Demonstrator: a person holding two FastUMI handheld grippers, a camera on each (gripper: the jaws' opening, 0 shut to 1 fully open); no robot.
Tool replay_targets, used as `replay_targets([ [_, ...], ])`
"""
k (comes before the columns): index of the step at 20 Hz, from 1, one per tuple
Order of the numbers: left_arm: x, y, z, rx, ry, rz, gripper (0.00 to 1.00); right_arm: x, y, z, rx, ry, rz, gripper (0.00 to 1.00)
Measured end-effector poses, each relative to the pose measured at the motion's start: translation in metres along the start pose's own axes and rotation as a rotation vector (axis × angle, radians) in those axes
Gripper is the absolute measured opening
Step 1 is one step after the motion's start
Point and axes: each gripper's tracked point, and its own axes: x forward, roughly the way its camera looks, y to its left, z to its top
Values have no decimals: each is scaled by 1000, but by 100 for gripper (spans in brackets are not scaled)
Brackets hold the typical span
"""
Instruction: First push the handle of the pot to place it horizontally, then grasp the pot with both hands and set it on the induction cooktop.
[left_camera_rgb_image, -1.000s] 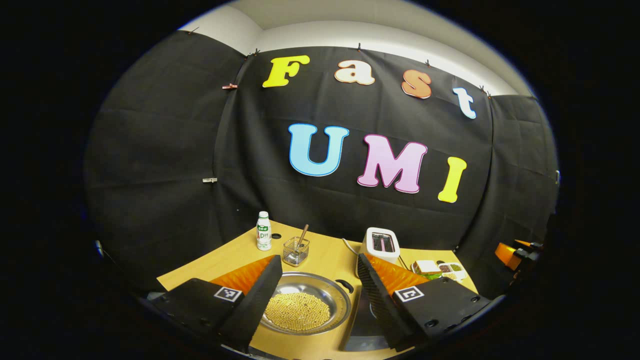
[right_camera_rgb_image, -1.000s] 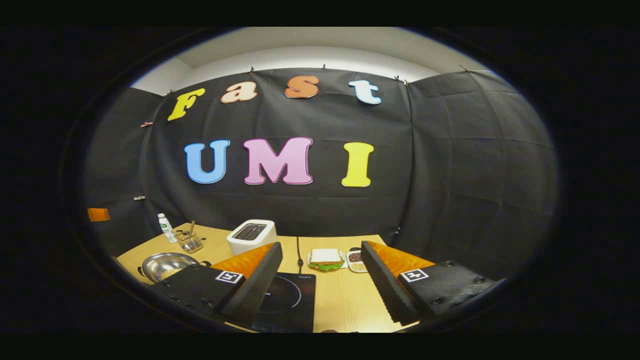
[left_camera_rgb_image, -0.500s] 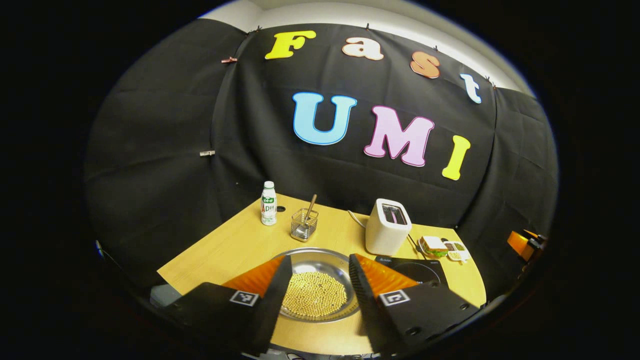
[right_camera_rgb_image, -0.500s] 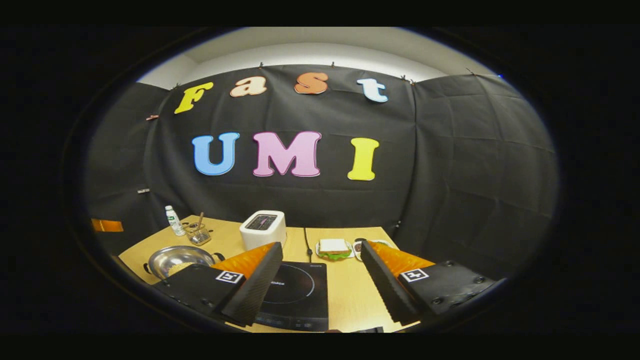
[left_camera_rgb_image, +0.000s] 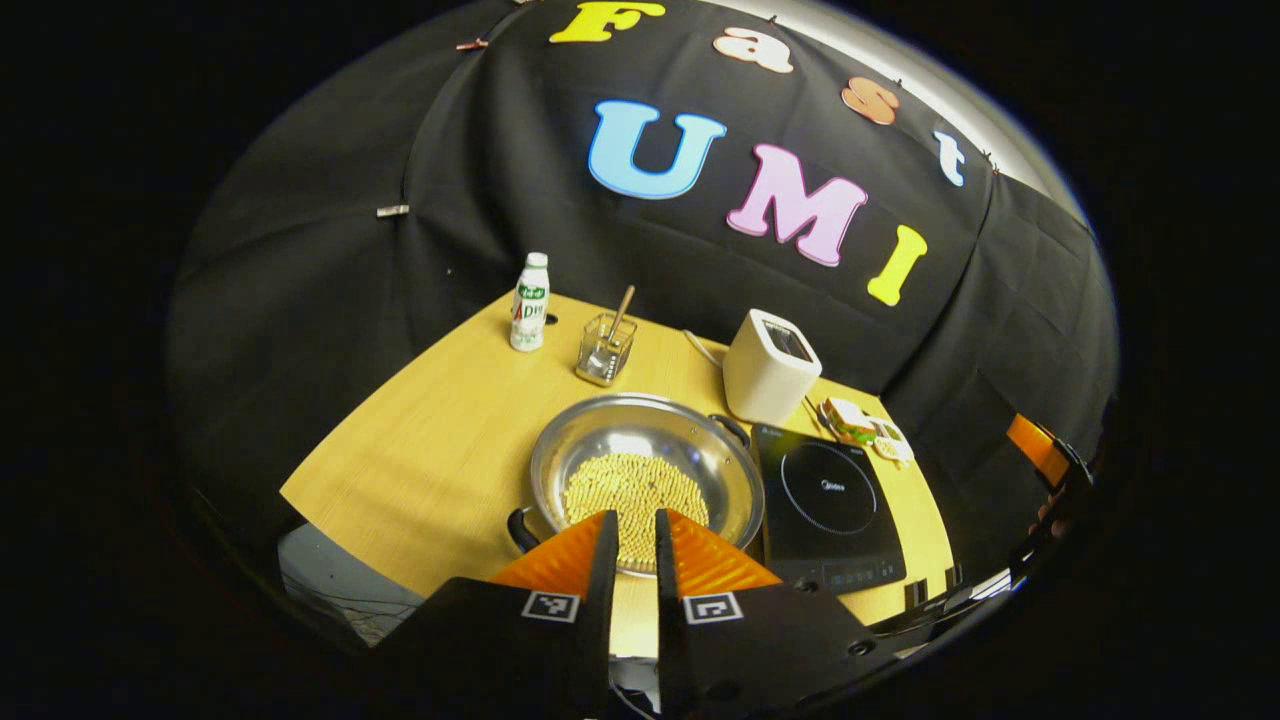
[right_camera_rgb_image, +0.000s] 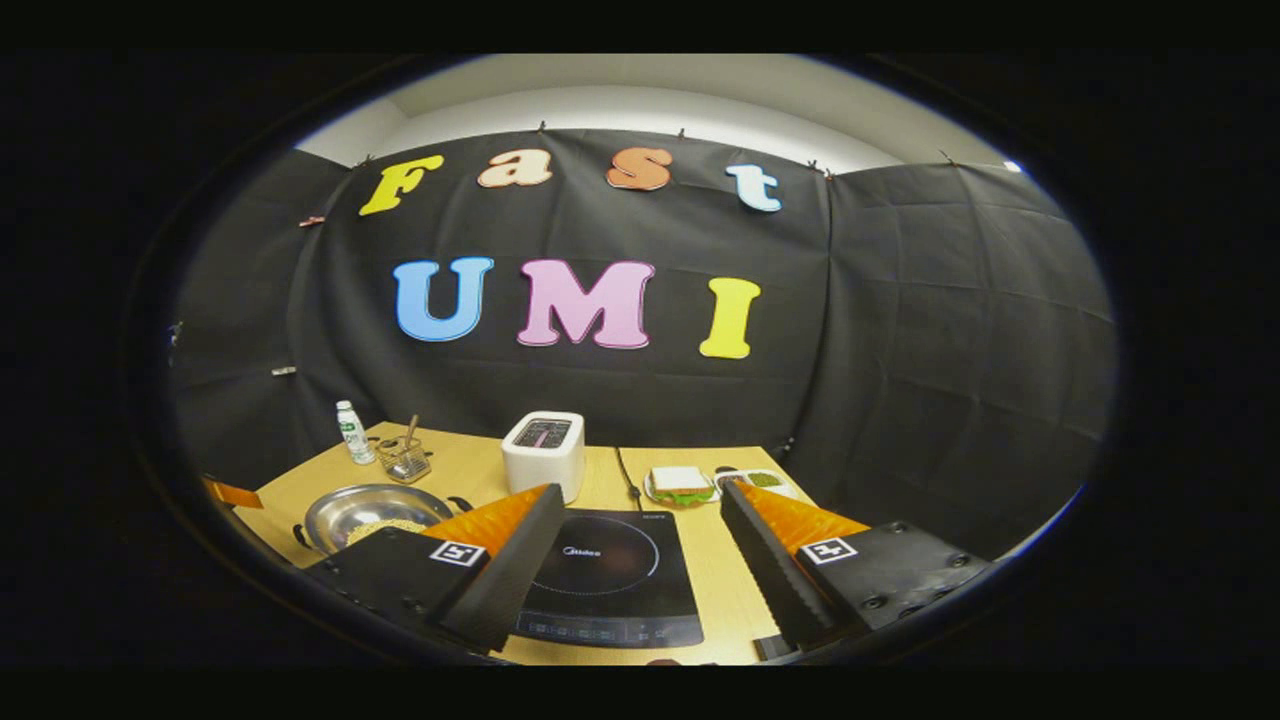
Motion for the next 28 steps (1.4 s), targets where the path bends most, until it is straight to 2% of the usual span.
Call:
replay_targets([
  [3, 2, 15, -16, -17, 38, -5, 8, -6, 6, -3, -17, 0, -15, 98],
  [4, 4, 19, -21, -24, 54, -6, 5, -7, 8, -5, -24, 7, -19, 98],
  [7, 11, 18, -34, -68, 107, -57, 5, -10, 18, -8, -36, 16, -16, 98],
  [10, 21, 24, -53, -51, 158, -83, 5, -12, 26, -12, -41, 23, -15, 98],
  [12, 30, 21, -71, -100, 218, -125, 5, -15, 27, -20, -50, 43, -31, 98],
  [16, 45, 20, -95, -145, 309, -142, 5, -24, 27, -37, -65, 92, -42, 98],
  [23, 74, 31, -108, 85, 429, -105, 5, -34, 27, -46, -76, 116, -73, 99],
  [28, 91, 36, -113, 136, 490, -98, 5, -36, 30, -48, -85, 112, -79, 98],
])
